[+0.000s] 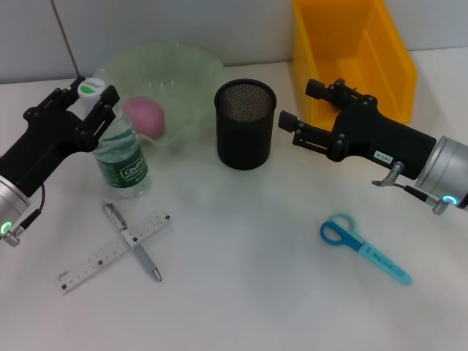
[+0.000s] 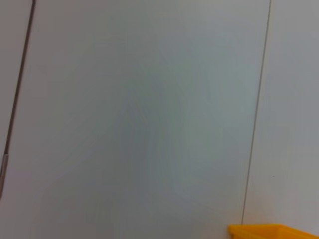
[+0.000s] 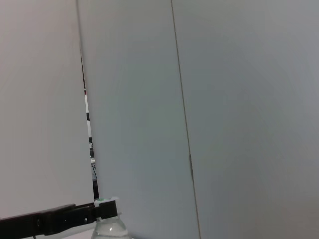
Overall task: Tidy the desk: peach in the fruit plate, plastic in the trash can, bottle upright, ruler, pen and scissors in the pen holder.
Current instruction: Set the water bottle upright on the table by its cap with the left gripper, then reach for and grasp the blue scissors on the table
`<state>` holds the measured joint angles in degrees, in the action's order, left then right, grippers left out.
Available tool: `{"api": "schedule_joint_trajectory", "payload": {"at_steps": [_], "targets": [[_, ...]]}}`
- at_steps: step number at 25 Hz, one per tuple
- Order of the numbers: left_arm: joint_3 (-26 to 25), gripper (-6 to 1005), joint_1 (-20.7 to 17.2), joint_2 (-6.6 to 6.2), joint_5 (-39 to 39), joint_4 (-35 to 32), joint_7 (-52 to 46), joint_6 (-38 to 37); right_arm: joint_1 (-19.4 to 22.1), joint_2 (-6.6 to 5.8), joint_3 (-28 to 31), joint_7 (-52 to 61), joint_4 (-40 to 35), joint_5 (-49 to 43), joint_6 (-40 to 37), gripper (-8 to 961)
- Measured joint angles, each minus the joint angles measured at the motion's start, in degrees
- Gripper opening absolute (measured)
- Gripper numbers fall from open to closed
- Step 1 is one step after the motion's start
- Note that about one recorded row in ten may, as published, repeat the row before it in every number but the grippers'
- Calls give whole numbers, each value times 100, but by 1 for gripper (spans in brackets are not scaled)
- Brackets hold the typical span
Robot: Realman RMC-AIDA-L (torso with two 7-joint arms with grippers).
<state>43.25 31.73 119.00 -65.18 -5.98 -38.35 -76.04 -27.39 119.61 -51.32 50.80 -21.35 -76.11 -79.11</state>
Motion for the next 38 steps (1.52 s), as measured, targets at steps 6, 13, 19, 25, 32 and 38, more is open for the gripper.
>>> {"api": "schedule_joint_trajectory", "payload": {"at_steps": [6, 13, 19, 25, 32, 38], "targets": [[2, 610, -13, -1, 0, 0, -6, -63, -3, 0, 8, 0, 0, 0, 0, 766], [172, 677, -543, -77, -326, -811, -1026, -821, 19, 0, 61, -82, -1, 124, -9, 762], [706, 683, -1130, -178, -604, -1818, -1985, -1463, 46, -5, 68, -198, 4, 335, -55, 759], [1040, 707, -1487, -414, -1540, -2874, -3393, -2554, 96, -30, 75, -111, 0, 457, -258, 756], [1042, 735, -1434, -103, -3207, -4004, -4312, -2601, 270, -68, 11, 482, -381, 292, -349, 753], [1509, 758, -1443, -51, -3645, -4385, -4282, -1935, 452, -149, 44, 2102, -1465, -1074, -517, 749]]}}
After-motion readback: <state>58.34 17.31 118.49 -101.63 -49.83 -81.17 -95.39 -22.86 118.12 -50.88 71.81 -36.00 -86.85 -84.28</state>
